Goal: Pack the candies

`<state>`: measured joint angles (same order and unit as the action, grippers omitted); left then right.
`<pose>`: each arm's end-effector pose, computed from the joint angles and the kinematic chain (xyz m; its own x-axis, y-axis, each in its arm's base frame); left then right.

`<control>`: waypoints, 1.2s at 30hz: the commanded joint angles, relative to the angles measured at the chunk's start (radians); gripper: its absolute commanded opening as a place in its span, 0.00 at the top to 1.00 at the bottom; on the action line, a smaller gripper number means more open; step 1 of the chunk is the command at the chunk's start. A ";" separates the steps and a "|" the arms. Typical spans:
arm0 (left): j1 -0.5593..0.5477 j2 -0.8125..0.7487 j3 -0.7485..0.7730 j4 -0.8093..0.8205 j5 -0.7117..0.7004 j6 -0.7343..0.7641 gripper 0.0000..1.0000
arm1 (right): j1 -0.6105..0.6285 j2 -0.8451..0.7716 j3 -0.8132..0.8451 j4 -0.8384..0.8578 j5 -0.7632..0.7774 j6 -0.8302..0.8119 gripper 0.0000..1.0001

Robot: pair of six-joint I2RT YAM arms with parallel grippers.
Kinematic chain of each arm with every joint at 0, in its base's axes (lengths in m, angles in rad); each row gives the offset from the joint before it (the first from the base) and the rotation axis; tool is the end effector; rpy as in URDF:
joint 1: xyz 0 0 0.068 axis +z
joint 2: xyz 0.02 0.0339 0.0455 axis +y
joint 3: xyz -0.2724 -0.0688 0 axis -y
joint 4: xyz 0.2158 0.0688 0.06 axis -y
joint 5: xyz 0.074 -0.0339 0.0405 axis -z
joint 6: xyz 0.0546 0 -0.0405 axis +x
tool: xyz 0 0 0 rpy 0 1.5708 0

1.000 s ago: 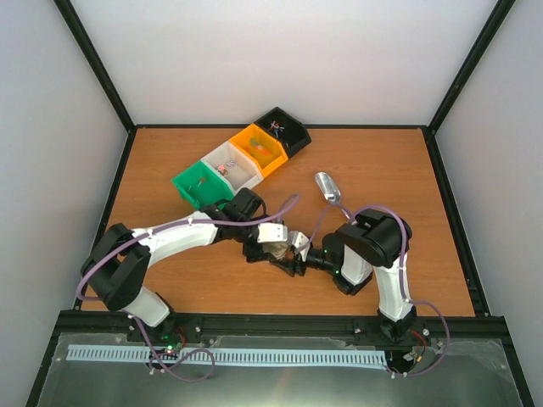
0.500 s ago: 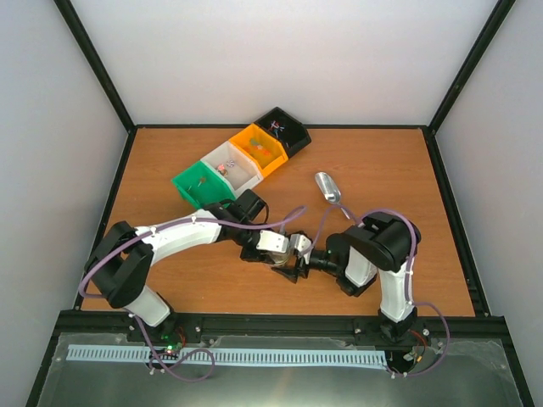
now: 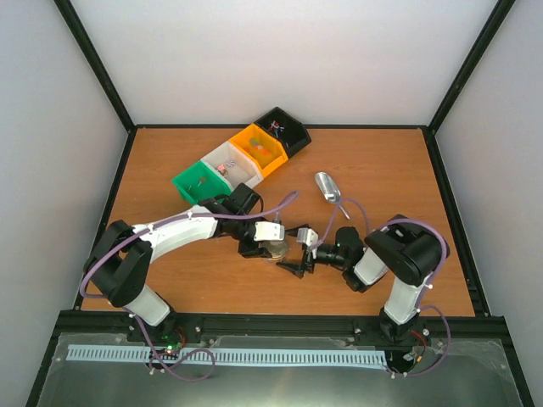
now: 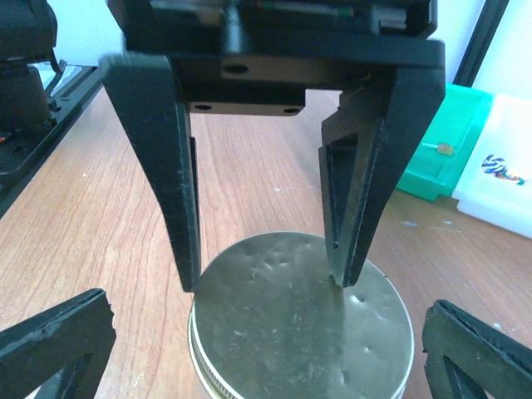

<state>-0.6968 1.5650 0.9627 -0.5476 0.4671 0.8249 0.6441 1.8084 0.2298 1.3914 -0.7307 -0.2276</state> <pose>0.1993 -0.1988 0.2010 0.0495 0.8137 -0.5791 0.9987 -0.0457 0.0212 0.1821 0.1823 0.1406 0.0742 -0.1544 -0.9852 -0.9801 0.1713 -0.1007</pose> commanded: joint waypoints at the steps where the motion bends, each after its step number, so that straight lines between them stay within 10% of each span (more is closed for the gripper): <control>1: 0.034 -0.007 0.039 -0.025 -0.040 -0.076 0.36 | -0.037 -0.082 0.016 -0.073 -0.062 0.009 0.00; 15: 0.120 -0.015 0.268 -0.141 0.139 -0.260 0.01 | -0.232 -0.341 0.330 -0.666 -0.131 0.123 0.00; 23: 0.275 0.062 0.481 -0.146 0.170 -0.496 0.00 | -0.311 -0.344 0.696 -1.197 -0.006 0.047 0.00; 36: 0.716 0.172 0.604 -0.145 0.270 -0.758 0.00 | -0.670 -0.293 0.949 -1.470 -0.029 0.082 0.00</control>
<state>-0.0788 1.7588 1.6127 -0.7021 0.6853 0.1658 0.0883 1.4769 1.1389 0.0422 -0.7506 -0.1829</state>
